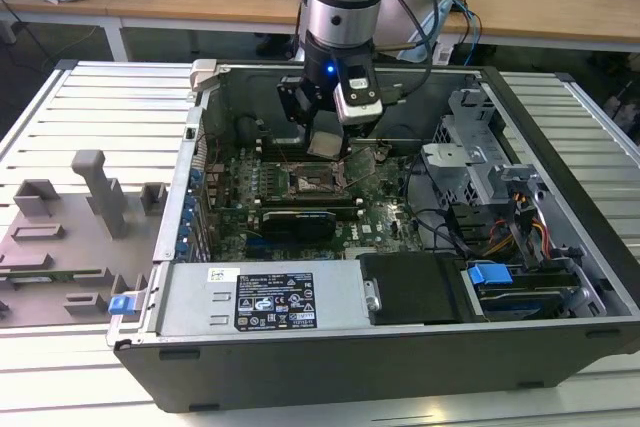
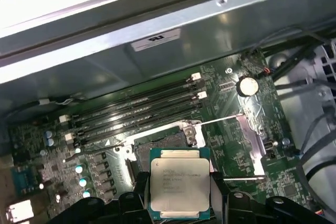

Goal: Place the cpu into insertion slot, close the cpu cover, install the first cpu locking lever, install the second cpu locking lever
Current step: 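Place the cpu into insertion slot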

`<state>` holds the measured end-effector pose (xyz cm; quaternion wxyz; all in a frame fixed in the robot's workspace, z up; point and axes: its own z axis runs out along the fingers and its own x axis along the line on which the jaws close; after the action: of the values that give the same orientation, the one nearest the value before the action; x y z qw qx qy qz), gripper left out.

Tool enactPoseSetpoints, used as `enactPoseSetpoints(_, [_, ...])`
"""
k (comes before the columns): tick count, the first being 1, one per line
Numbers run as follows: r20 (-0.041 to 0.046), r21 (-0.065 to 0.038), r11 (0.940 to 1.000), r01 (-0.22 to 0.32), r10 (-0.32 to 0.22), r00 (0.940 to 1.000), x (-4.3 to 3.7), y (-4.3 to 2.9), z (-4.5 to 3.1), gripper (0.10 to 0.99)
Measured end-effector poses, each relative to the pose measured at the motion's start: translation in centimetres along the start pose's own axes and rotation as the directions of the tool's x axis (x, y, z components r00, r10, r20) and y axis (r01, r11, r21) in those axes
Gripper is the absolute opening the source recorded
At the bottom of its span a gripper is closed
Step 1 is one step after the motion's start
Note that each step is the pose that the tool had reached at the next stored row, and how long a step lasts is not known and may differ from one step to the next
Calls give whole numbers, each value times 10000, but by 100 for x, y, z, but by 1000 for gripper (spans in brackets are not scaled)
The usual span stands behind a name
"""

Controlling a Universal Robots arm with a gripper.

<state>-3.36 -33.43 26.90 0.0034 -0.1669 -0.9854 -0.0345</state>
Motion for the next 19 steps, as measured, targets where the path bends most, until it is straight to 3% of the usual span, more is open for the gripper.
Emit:
enactPoseSetpoints(6, [84, -8, 9932, -1162, 1162, 9932, 0, 0, 5, 545])
enactPoseSetpoints(12, [147, -14, 9799, -1994, 1994, 9798, 0, -1, 7, 545])
enactPoseSetpoints(14, [177, -22, 9704, -2414, 2414, 9703, 0, -1, 8, 545])
enactPoseSetpoints(17, [198, -31, 9622, -2725, 2725, 9620, 0, -1, 9, 545])
enactPoseSetpoints(19, [222, -40, 9516, -3073, 3073, 9513, 0, -1, 11, 545])
